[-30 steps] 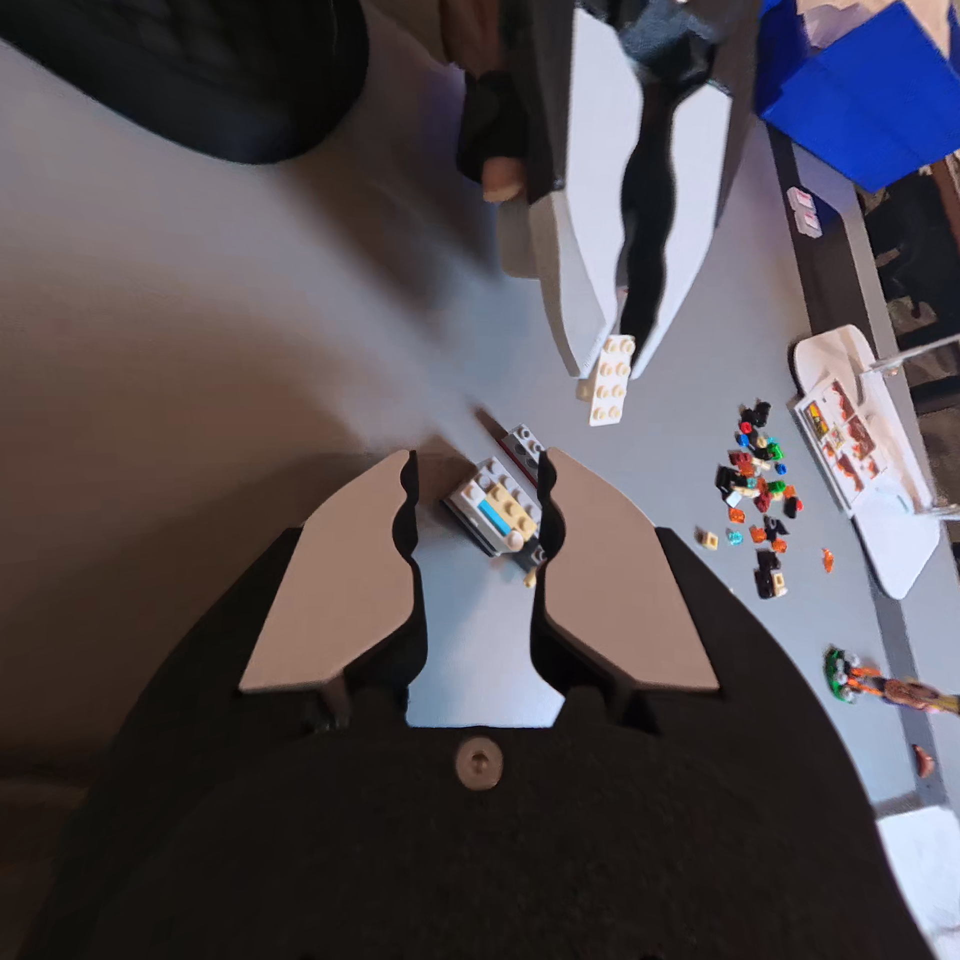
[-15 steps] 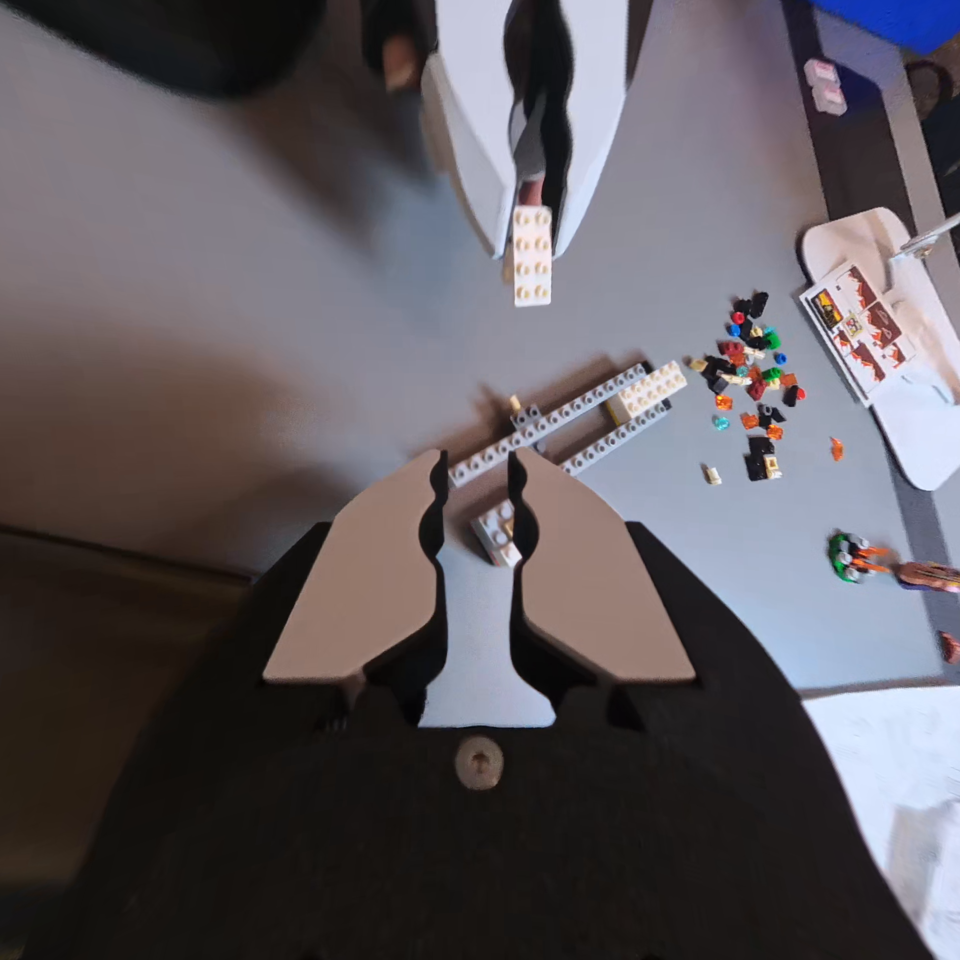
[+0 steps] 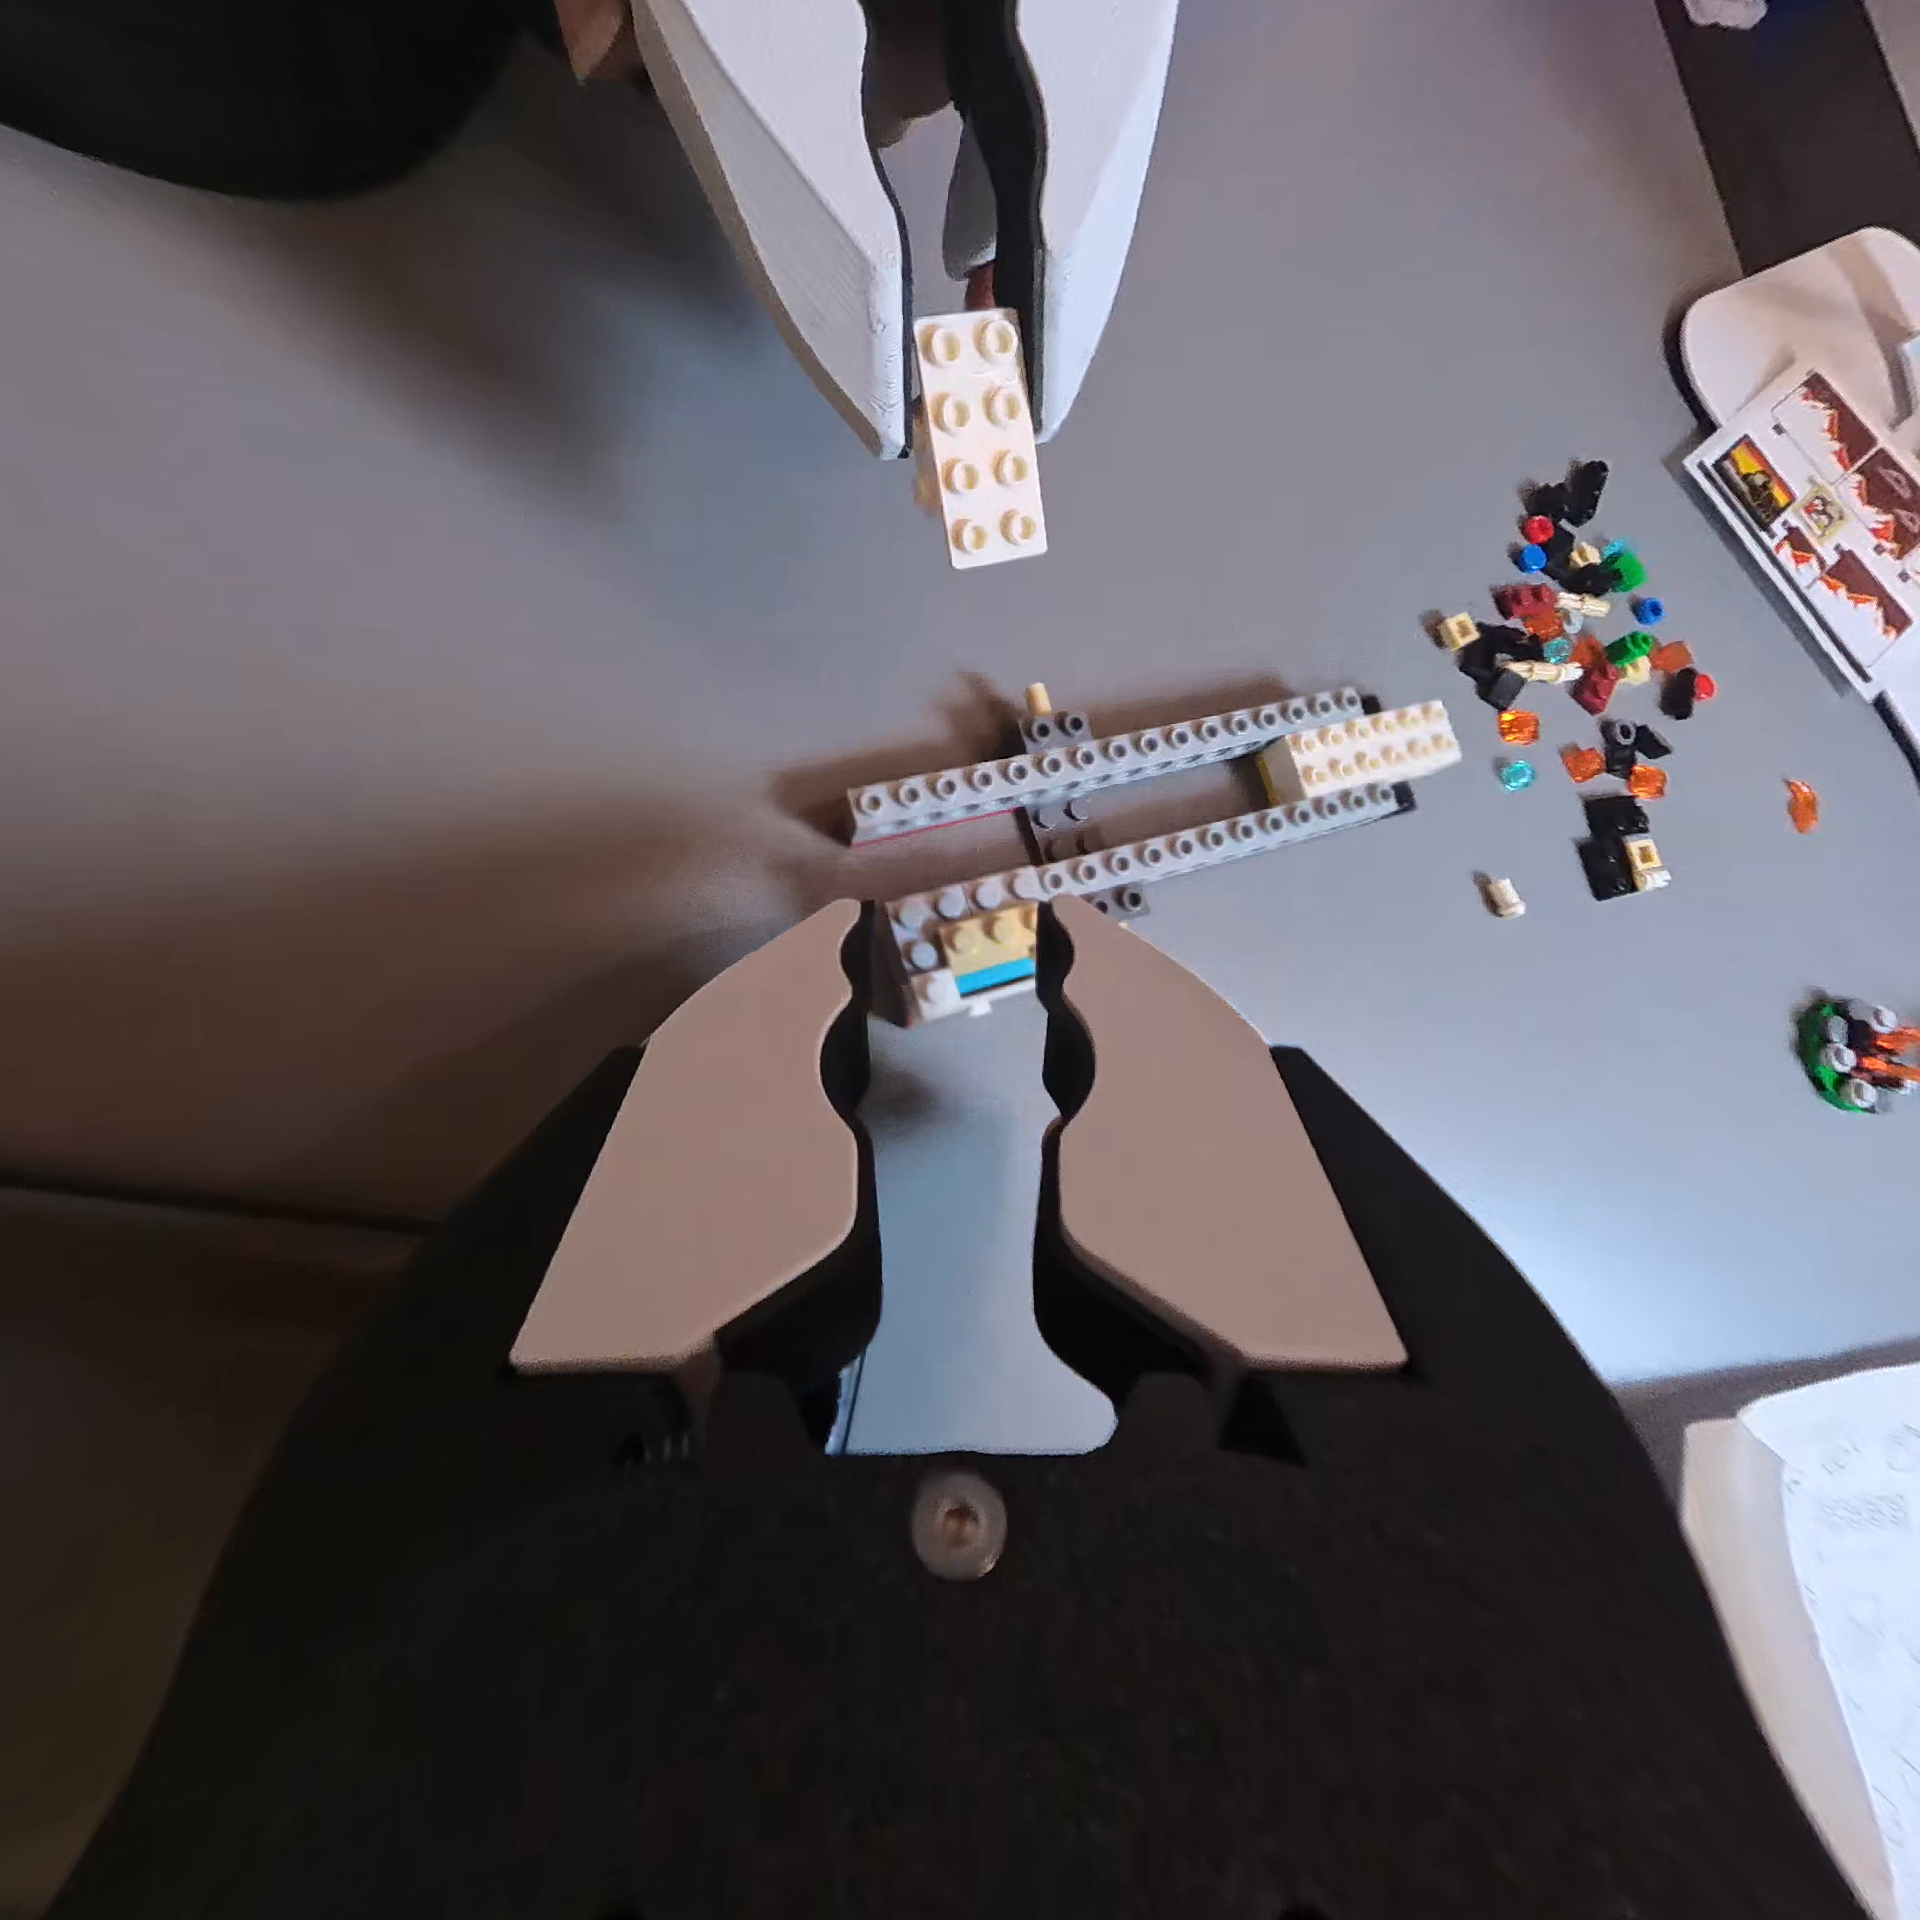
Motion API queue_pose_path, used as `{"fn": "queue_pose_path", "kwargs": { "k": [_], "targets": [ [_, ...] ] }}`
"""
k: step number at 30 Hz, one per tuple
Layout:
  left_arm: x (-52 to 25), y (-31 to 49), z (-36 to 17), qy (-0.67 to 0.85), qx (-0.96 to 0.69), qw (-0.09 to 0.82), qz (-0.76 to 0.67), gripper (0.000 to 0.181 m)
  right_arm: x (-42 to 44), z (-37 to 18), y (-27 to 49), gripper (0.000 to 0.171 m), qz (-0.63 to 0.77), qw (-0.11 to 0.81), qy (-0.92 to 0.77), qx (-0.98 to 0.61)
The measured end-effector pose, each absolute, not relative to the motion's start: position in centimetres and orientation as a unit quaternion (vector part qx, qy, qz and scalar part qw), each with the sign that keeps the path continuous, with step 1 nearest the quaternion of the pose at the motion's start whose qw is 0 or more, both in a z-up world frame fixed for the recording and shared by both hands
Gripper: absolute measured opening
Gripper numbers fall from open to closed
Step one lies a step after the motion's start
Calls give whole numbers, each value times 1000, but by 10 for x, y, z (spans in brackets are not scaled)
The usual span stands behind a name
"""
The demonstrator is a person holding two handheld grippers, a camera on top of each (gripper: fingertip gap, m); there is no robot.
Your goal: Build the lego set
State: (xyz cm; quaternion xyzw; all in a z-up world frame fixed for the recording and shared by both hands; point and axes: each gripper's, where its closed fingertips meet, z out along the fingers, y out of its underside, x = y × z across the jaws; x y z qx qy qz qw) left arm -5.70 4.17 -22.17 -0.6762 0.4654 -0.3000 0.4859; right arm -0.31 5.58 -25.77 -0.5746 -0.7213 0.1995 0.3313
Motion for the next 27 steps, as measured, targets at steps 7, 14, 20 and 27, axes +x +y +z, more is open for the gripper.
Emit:
{"fn": "queue_pose_path", "kwargs": {
  "k": [7, 14, 20, 27],
  "targets": [
    [-54, 41, -212, 447, -671, 496, -324, 18, -4, -258, 61, 28, 188, 346, -718, -574],
    [-49, 48, -173, 282, -681, 494, -461, 18, -31, -184, 43, 27, 284, 498, -642, -509],
    [-46, 40, -150, 284, -630, 539, -482, 18, -38, -161, 30, 26, 522, 386, -502, -571],
    [-35, 30, -143, 325, -601, 585, -438, 17, -43, -139, 23, 14, 630, 346, -425, -550]
  ]
}}
